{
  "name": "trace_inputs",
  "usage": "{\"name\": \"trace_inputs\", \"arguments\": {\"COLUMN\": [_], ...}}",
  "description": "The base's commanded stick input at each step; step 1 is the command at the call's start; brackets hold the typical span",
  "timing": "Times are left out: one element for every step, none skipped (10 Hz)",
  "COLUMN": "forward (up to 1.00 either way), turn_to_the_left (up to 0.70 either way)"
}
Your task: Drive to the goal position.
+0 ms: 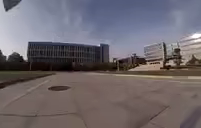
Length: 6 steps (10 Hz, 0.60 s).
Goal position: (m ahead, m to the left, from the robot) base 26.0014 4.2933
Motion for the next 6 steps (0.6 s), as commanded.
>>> {"name": "trace_inputs", "arguments": {"forward": [0.70, 0.70, 0.70, 0.70, 0.70, 0.70], "turn_to_the_left": [0.00, 0.00, 0.00, 0.00, 0.00, 0.00]}}
